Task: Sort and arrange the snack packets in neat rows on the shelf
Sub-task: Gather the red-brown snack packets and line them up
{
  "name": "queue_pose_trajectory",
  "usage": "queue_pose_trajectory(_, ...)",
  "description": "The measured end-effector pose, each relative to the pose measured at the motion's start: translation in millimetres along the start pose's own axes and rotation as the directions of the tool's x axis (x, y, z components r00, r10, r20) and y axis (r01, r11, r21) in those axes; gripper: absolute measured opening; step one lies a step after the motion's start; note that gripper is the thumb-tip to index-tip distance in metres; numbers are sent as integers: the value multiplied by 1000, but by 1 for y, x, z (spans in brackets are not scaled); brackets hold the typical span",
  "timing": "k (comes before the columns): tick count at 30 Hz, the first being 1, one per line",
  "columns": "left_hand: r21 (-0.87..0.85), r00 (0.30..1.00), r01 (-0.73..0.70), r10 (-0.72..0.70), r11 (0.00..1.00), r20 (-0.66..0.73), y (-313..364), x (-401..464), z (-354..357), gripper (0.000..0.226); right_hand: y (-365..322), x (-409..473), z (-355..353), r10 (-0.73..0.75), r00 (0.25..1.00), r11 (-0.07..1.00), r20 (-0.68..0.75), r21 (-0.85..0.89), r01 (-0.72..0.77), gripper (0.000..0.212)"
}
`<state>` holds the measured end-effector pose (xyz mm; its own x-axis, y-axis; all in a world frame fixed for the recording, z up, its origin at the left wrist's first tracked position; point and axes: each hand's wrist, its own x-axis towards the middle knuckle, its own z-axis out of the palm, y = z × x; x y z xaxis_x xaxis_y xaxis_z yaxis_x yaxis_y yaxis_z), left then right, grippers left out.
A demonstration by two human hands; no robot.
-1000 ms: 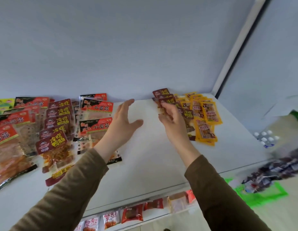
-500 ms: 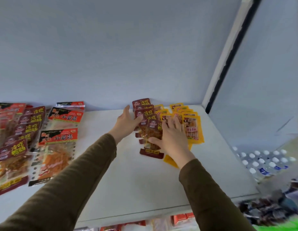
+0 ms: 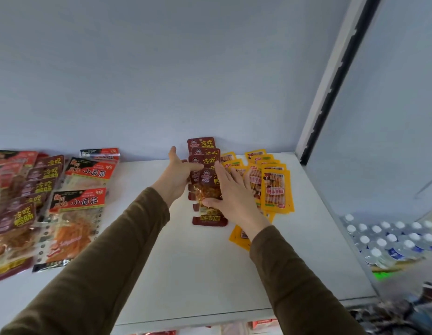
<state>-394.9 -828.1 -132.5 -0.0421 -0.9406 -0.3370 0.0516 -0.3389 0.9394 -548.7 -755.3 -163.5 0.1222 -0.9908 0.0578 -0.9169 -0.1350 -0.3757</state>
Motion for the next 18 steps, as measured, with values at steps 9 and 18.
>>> queue_pose_trajectory(9,130,978,-147,125,980,165,-16,-11,-9,62,-11,2,2,-29,994,970,-102,236,52,119)
queue_pose_trajectory(18,-35,991,-130,131,991,31,-7,-23,-55,63,-57,7,-6,117,984,540,133,823,-175,105)
